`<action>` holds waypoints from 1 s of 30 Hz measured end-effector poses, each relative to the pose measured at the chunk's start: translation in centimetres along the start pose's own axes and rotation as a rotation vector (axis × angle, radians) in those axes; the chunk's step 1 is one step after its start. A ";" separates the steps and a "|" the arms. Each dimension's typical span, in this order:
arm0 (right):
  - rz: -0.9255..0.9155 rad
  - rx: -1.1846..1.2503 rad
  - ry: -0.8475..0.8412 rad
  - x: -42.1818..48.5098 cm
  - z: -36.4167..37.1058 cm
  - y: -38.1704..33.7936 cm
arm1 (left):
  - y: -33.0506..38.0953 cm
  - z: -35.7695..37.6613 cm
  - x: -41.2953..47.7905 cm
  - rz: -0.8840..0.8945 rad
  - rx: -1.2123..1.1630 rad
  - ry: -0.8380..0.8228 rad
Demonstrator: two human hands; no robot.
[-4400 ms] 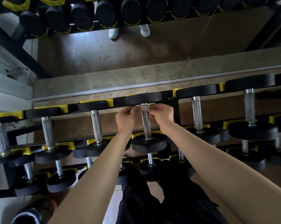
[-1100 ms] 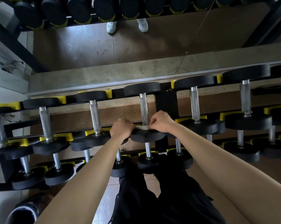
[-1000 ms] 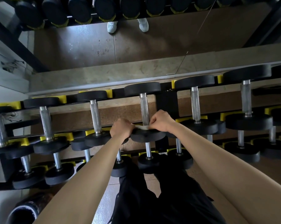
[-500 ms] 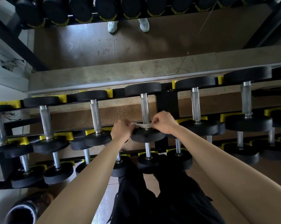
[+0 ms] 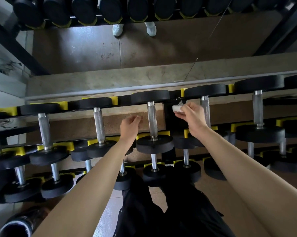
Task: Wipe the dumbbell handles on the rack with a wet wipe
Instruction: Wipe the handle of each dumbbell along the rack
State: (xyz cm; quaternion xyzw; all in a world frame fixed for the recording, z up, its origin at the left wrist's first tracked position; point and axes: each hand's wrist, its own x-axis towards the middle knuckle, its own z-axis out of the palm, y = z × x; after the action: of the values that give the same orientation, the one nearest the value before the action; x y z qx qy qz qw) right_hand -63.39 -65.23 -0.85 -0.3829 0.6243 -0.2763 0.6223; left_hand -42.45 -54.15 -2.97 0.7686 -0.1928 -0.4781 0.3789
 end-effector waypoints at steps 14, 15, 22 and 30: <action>0.307 0.322 -0.307 1.6 6.6 0.3 | 4.0 3.3 3.3 -0.494 -0.708 -0.142; 0.302 0.317 -0.317 1.7 6.7 0.3 | 4.0 3.4 3.2 -0.507 -0.717 -0.125; 0.300 0.265 -0.196 1.7 8.3 0.7 | 3.0 2.8 1.9 -0.346 -0.804 0.065; 0.299 0.343 -0.138 1.5 5.7 0.3 | 3.9 4.3 1.9 -0.286 -0.638 0.147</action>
State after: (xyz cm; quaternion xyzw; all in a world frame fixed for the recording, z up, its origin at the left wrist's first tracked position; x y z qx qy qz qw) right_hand -57.67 -65.58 -2.35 -0.1927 0.5742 -0.2564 0.7533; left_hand -45.07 -59.56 -2.23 0.6632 0.1034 -0.5058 0.5419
